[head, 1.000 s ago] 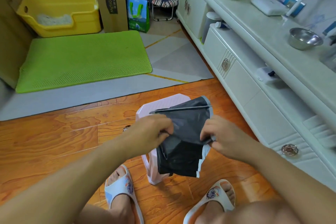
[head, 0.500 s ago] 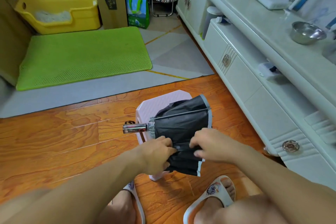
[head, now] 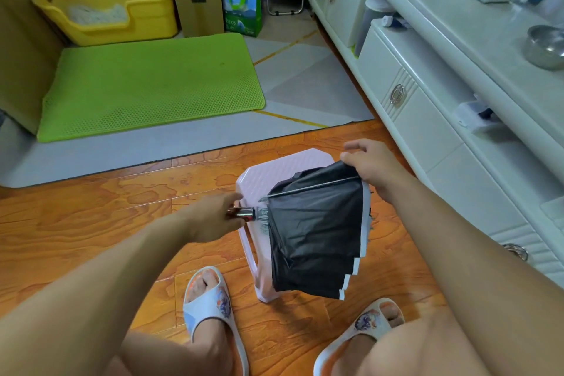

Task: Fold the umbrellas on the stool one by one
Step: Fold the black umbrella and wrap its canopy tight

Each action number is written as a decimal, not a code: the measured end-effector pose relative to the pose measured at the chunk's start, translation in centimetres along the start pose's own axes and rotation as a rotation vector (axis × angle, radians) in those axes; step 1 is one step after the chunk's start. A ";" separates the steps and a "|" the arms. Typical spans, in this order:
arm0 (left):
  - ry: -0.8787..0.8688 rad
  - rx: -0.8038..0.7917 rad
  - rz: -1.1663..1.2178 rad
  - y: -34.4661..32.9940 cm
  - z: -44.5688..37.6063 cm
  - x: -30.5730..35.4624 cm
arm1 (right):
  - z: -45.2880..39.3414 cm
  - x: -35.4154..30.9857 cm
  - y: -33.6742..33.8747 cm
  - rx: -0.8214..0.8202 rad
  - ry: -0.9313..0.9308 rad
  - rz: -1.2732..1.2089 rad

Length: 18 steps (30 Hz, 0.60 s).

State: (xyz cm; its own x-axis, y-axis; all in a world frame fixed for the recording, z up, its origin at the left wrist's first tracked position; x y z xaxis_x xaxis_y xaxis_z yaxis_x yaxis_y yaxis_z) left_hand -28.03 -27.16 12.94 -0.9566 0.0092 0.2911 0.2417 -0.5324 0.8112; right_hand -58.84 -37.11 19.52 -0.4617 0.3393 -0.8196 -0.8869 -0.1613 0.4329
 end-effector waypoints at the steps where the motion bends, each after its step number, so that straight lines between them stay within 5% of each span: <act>1: -0.010 -0.033 0.025 -0.7 -0.2 -0.1 | 0.0 -0.2 -0.1 -0.024 0.013 -0.023; 8: -0.086 0.145 -0.134 -0.2 -1.0 1.2 | 1.4 -1.0 0.3 -0.195 0.009 -0.036; 13: -0.208 0.527 -0.330 4.7 0.2 2.9 | 3.8 -4.9 3.9 0.108 0.337 -0.064; 18: -0.151 0.636 -0.337 6.7 0.2 2.4 | 7.8 -8.0 6.9 0.237 0.615 -0.237</act>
State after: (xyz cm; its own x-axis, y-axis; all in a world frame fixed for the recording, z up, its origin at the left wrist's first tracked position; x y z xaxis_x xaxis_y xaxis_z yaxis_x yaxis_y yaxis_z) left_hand -28.65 -30.48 19.15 -0.9740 0.2267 0.0035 0.0301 0.1139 0.9930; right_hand -61.18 -33.71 31.97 -0.2431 -0.2566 -0.9355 -0.9698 0.0822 0.2295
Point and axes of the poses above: each hand's wrist, its own z-axis away from the middle knuckle, its own y-axis out of the back of the hand, x = y × z, the point moved 5 cm from there along -z, towards the middle knuckle, and after that the axes turned 5 degrees about -z, right-handed, at the moved point
